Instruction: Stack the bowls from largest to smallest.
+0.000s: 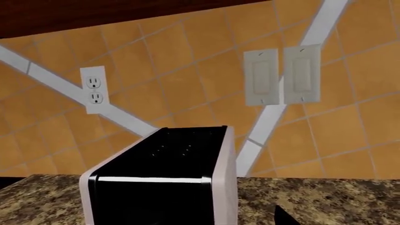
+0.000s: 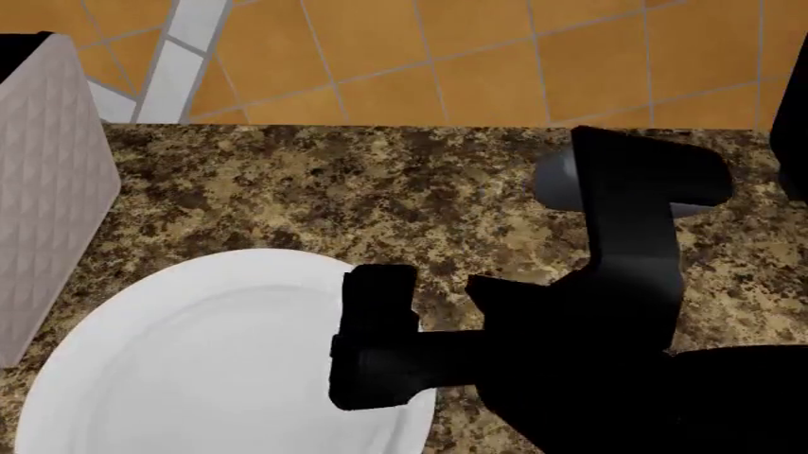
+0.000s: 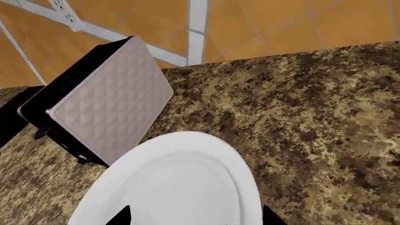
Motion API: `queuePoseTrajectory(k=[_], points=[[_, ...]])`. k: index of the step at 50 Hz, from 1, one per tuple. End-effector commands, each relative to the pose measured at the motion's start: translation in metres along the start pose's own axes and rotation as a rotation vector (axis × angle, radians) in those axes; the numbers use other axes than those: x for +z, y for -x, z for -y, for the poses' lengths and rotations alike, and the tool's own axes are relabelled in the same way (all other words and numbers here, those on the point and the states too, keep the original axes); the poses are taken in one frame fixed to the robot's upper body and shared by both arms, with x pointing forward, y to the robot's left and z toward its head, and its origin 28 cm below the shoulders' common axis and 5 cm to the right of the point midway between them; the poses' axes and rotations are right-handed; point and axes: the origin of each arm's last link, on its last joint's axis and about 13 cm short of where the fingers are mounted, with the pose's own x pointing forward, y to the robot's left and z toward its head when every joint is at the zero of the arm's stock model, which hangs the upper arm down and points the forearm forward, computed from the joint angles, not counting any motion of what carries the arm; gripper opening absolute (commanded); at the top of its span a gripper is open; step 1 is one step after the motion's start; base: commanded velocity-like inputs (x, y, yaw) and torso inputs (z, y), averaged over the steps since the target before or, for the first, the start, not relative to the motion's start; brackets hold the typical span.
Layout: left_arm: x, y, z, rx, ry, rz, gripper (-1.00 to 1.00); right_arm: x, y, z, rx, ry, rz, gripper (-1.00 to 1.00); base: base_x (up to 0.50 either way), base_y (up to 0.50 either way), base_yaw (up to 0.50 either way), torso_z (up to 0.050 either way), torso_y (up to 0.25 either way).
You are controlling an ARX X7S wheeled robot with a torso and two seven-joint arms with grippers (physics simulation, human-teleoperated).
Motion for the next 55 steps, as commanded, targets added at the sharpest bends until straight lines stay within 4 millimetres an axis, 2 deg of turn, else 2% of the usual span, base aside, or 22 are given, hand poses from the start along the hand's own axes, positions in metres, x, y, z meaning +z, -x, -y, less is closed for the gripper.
queuePoseTrajectory(k=[1,11,19,23,29,34,46,55], points=[[0.000,0.000,-0.001,0.009,0.028,0.004,1.00,0.005,0.046,0.010,-0.108,0.041,0.128,1.00,0.00,0.00,0.00,0.000,0.000],[0.000,0.003,-0.002,-0.004,0.024,0.003,1.00,-0.024,0.093,0.036,-0.307,0.100,0.090,1.00,0.00,0.00,0.00,0.000,0.000],[-0.001,0.003,-0.003,-0.005,0.021,0.003,1.00,-0.043,0.107,0.055,-0.424,0.090,0.075,1.00,0.00,0.00,0.00,0.000,0.000],[-0.002,0.003,-0.001,-0.013,0.018,0.002,1.00,-0.053,0.108,0.063,-0.482,0.117,0.055,1.00,0.00,0.00,0.00,0.000,0.000],[-0.001,0.003,0.002,-0.019,0.012,0.002,1.00,-0.072,0.102,0.067,-0.480,0.104,0.018,1.00,0.00,0.00,0.00,0.000,0.000],[-0.003,0.003,0.000,-0.021,0.010,-0.001,1.00,-0.075,0.104,0.072,-0.549,0.165,-0.008,1.00,0.00,0.00,0.00,0.000,0.000],[-0.004,0.004,0.001,-0.028,0.007,-0.004,1.00,-0.088,0.097,0.088,-0.559,0.059,-0.047,1.00,0.00,0.00,0.00,0.000,0.000],[-0.004,0.003,0.004,-0.036,0.005,-0.005,1.00,-0.101,0.095,0.102,-0.551,-0.101,-0.058,1.00,0.00,0.00,0.00,0.000,0.000]])
